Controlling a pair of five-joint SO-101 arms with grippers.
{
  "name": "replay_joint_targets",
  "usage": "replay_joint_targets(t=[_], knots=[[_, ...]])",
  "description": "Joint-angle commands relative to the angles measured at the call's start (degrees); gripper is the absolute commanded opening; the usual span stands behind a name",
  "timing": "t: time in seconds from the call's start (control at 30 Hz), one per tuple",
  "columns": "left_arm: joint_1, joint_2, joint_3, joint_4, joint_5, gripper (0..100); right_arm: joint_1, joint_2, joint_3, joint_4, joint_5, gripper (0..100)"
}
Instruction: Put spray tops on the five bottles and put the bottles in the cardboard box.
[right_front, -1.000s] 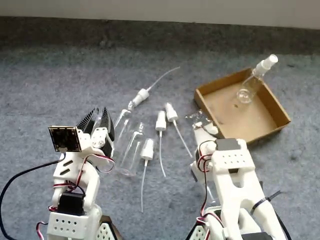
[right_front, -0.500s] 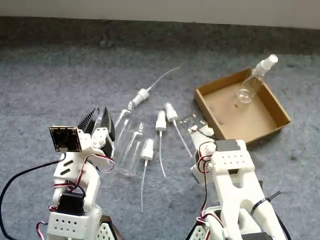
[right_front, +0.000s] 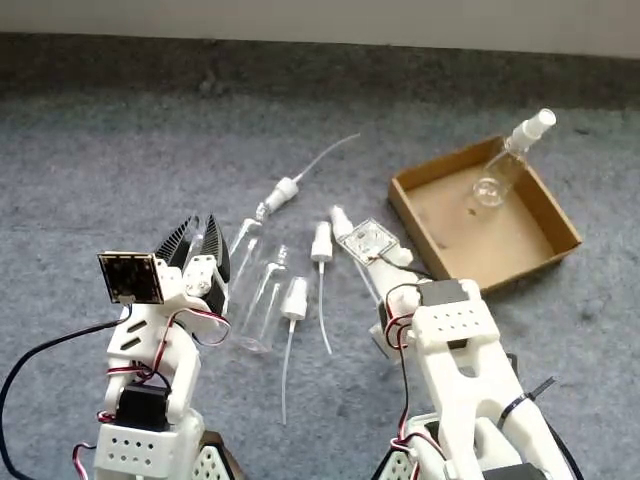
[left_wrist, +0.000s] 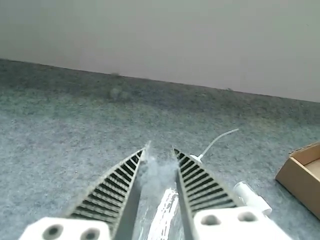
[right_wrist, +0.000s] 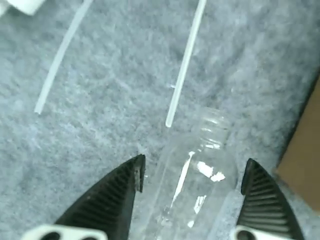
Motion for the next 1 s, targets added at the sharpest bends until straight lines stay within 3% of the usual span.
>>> replay_joint_targets(t=[0.0, 0.37, 0.6, 0.77, 0.97], knots=[[1.01, -1.10, 0.48, -1.05, -0.70, 5, -0.66, -1.27, 0.57, -1.01, 0.18, 26.5], [1.01, -1.10, 0.48, -0.97, -0.70, 5, -0.66, -1.36, 7.43, -6.90, 0.09, 26.2], [1.01, -1.10, 0.57, -0.97, -0.70, 5, -0.57, -2.07, 7.52, -6.73, 0.09, 12.2], [1.01, -1.10, 0.57, -0.97, -0.70, 5, -0.57, -4.26, 4.35, -6.73, -0.18, 11.7], [1.01, -1.10, 0.57, -0.97, -0.70, 5, -0.57, -16.31, 2.24, -6.73, -11.43, 11.7]])
